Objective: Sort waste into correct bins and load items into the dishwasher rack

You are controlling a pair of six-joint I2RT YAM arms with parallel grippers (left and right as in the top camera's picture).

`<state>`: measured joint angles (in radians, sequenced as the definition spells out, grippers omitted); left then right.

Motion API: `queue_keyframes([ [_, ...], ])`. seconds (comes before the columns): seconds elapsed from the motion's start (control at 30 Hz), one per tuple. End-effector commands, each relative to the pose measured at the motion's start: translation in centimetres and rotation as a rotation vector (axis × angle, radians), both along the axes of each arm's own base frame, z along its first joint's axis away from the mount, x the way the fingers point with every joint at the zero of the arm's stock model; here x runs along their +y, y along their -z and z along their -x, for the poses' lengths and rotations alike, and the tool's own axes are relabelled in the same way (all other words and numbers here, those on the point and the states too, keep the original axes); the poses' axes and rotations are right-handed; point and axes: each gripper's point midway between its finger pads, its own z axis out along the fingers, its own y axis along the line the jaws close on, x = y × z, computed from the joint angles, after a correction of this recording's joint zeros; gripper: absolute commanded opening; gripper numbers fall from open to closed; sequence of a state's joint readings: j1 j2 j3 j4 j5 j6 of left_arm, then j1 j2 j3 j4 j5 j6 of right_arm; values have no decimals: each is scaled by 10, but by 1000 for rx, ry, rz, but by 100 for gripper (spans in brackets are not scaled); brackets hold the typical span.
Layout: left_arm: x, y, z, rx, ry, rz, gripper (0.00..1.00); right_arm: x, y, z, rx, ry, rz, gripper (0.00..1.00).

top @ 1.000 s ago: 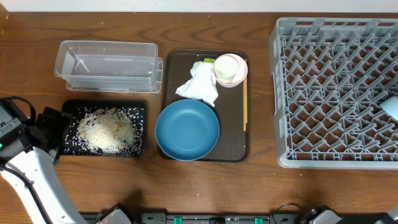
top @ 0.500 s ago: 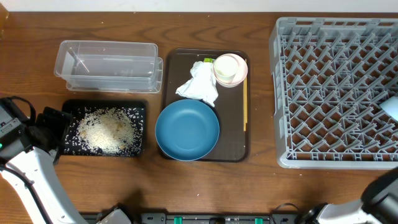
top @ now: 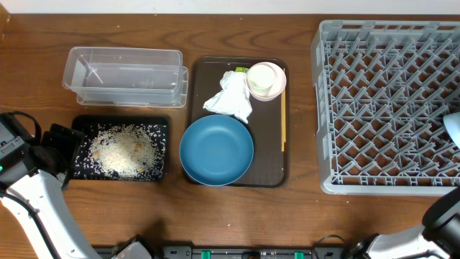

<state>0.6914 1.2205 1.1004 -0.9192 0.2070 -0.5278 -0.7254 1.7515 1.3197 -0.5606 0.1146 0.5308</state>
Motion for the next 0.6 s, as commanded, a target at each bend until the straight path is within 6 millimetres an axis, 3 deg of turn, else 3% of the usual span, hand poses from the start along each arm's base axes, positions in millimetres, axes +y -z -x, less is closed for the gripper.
queue_keyframes([
  [0.0,2,-5,-1,-11,-11,-2,89,18,-38,-10,-110,-78,-2,4],
  [0.17,2,-5,-1,-11,-11,-2,89,35,-67,-13,-194,-131,-15,7],
  [0.3,2,-5,-1,-11,-11,-3,89,20,-73,-3,-155,-68,63,8],
  [0.47,2,-5,-1,-11,-11,-2,89,-7,-55,7,-58,26,139,6],
  [0.57,2,-5,-1,-11,-11,-2,89,-15,-33,-1,-38,28,127,3],
])
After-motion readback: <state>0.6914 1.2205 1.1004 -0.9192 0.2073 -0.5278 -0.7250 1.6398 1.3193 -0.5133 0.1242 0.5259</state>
